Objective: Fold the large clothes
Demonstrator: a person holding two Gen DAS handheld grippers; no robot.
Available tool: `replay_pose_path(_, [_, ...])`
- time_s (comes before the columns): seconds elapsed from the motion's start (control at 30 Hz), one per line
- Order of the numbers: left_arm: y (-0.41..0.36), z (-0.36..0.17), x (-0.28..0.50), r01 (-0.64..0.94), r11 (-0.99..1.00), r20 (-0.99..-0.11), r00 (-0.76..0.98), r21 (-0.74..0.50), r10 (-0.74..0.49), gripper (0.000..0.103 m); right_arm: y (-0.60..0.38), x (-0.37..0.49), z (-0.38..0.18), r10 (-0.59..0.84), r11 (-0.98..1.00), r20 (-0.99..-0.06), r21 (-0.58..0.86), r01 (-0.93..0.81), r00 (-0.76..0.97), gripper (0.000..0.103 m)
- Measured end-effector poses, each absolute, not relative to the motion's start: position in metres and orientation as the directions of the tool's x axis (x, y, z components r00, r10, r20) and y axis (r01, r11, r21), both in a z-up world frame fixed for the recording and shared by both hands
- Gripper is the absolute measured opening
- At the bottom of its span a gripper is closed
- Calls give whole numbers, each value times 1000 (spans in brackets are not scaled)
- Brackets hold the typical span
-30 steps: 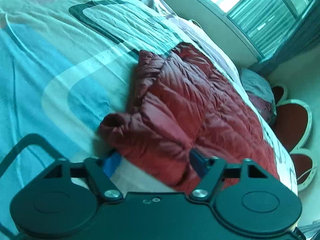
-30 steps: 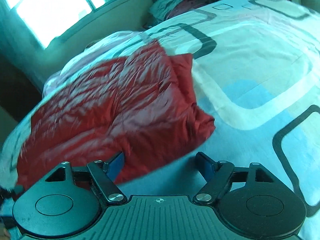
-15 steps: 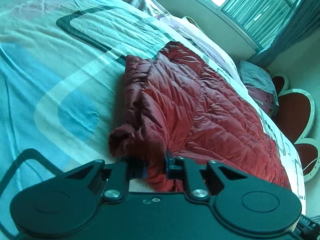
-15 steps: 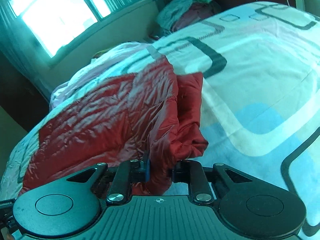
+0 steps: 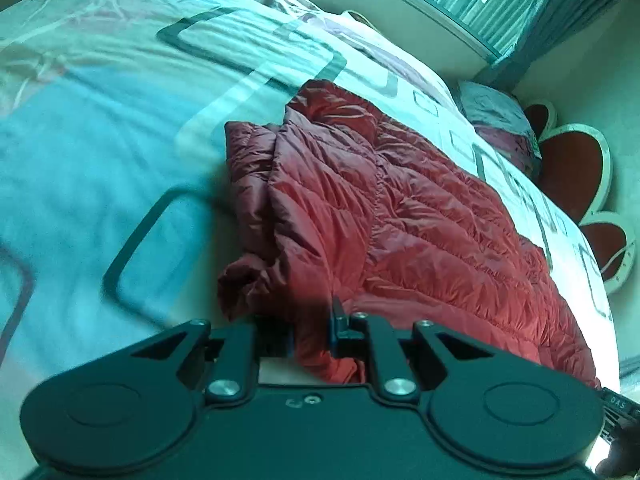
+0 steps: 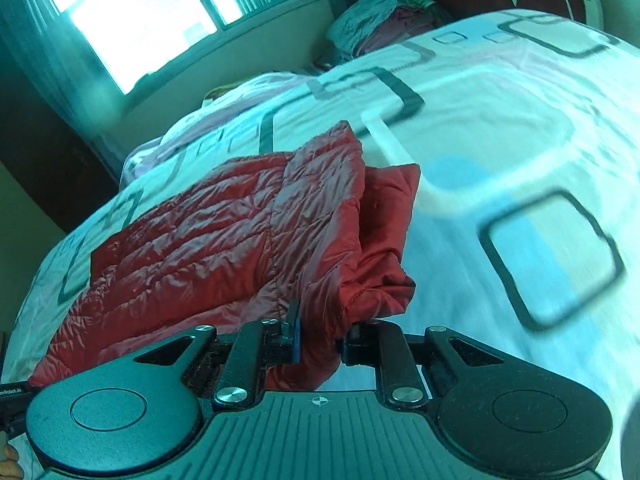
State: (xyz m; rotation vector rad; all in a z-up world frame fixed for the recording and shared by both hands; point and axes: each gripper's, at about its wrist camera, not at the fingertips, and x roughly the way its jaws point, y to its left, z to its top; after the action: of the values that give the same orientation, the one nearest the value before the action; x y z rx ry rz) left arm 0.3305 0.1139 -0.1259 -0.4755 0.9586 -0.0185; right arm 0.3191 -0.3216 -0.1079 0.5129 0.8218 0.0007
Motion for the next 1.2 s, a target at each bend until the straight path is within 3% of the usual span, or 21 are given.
replay_pose_path(0.47, [127, -132, 262, -164, 908, -790, 568, -385, -233, 15, -315, 230, -117, 182, 875, -727, 427, 228, 662, 17])
replay_pose_path(0.57, [123, -134, 267, -147, 924, -797, 564, -353, -215, 21, -314, 226, -121, 163, 879, -731, 412, 238, 663, 18])
replay_pose_path(0.63, [120, -134, 269, -134, 941, -806, 562, -310, -186, 30, -311, 225, -120, 146, 887, -728, 396, 236, 670, 19])
replay_pose_path(0.7, [119, -133, 273, -124, 950, -809, 561, -288, -173, 33, -307, 226, -118, 110, 901, -733, 359, 244, 671, 29])
replay_pose_path(0.77, [117, -134, 270, -125, 958, -815, 561, -257, -145, 44, -307, 223, -116, 75, 907, -732, 332, 259, 677, 48])
replay_pose_path(0.8, [117, -135, 270, -130, 961, -815, 565, -245, -131, 50, -309, 222, -115, 61, 906, -730, 326, 268, 681, 50])
replay_pose_path(1.0, [122, -134, 261, -133, 977, -804, 593, -164, -55, 70, -317, 213, -104, -9, 919, -707, 272, 284, 707, 51])
replay_pose_path(1.2, [136, -120, 249, -161, 981, -762, 647, -105, 25, 70, -313, 209, -80, -106, 945, -626, 178, 273, 773, 51])
